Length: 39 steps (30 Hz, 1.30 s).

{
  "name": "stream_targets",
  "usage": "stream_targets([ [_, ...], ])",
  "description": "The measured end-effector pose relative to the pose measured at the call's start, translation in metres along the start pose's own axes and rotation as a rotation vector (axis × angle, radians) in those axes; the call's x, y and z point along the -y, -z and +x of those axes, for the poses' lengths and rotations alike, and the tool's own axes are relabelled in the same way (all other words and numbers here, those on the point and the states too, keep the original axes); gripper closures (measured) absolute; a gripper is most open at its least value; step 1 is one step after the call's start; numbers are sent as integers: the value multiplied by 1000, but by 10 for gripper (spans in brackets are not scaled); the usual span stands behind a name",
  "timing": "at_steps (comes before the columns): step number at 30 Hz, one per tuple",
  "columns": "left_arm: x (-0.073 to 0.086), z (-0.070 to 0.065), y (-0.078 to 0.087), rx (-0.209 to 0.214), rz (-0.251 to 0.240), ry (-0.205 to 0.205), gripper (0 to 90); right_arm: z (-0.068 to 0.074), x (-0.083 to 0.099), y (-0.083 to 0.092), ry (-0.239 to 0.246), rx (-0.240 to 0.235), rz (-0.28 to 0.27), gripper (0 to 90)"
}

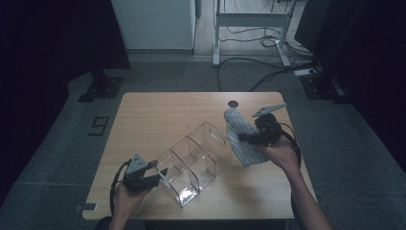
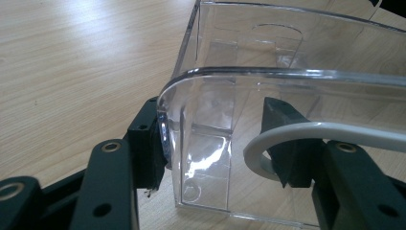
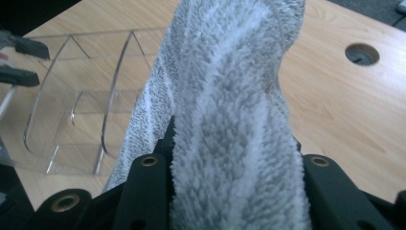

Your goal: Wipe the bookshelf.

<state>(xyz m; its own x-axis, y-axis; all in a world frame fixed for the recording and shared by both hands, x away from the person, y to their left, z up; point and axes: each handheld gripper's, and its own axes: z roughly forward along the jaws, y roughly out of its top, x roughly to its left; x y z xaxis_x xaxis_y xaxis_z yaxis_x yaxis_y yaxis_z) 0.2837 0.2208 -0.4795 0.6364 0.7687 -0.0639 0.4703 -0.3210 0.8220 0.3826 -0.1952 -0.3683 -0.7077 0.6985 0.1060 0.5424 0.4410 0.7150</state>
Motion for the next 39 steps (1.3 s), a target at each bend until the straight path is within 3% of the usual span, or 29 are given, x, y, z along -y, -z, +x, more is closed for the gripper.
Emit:
stream_targets([
  [16,-1,-1,-1,-9,4,-13,444,21,-52,-48,60,25,40,604],
  [24,-1,-1,-1,-10,6,-11,445,25,-62,-81,64,38,50,605],
  [30,-1,-2,0,-9,10,-13,445,28,-65,-105,84,73,96,615],
  [39,-2,-3,0,-20,17,-5,446,28,-63,-114,79,78,124,661],
])
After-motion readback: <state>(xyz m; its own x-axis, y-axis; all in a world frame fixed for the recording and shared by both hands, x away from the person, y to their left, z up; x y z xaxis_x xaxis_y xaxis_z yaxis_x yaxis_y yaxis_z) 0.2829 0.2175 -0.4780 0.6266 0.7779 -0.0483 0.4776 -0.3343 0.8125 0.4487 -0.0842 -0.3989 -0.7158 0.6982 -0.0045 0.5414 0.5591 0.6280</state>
